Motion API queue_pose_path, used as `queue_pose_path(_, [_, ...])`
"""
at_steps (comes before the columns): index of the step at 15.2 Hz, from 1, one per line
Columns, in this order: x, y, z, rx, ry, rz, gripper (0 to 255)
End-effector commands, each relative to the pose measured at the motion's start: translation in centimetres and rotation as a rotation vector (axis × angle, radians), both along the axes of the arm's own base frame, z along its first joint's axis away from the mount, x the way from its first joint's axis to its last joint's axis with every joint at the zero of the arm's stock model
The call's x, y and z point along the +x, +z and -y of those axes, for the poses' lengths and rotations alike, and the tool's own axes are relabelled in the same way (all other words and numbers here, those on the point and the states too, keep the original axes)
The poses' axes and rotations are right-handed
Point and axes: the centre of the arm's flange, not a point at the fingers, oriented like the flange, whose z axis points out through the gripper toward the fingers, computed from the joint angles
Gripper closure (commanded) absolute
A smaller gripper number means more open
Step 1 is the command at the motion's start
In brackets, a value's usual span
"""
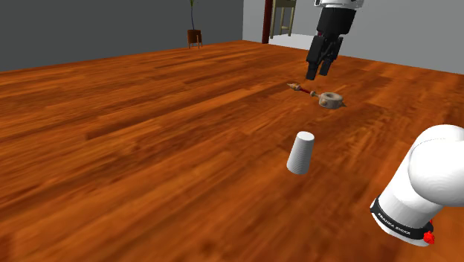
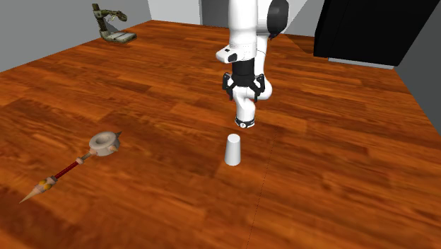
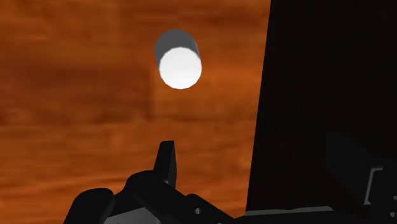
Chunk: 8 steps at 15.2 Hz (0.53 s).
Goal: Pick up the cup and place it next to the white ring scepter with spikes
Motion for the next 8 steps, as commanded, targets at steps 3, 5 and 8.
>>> queue_pose_path(3, [-0.1, -2.6, 0.0, -0.014, -0.009, -0.007, 0])
queue_pose_path(5, [-0.3, -5.2, 0.1, -0.027, -0.017, -0.015, 0])
queue_pose_path(8, [-0.6, -9.1, 0.2, -0.048, -0.03, -0.026, 0])
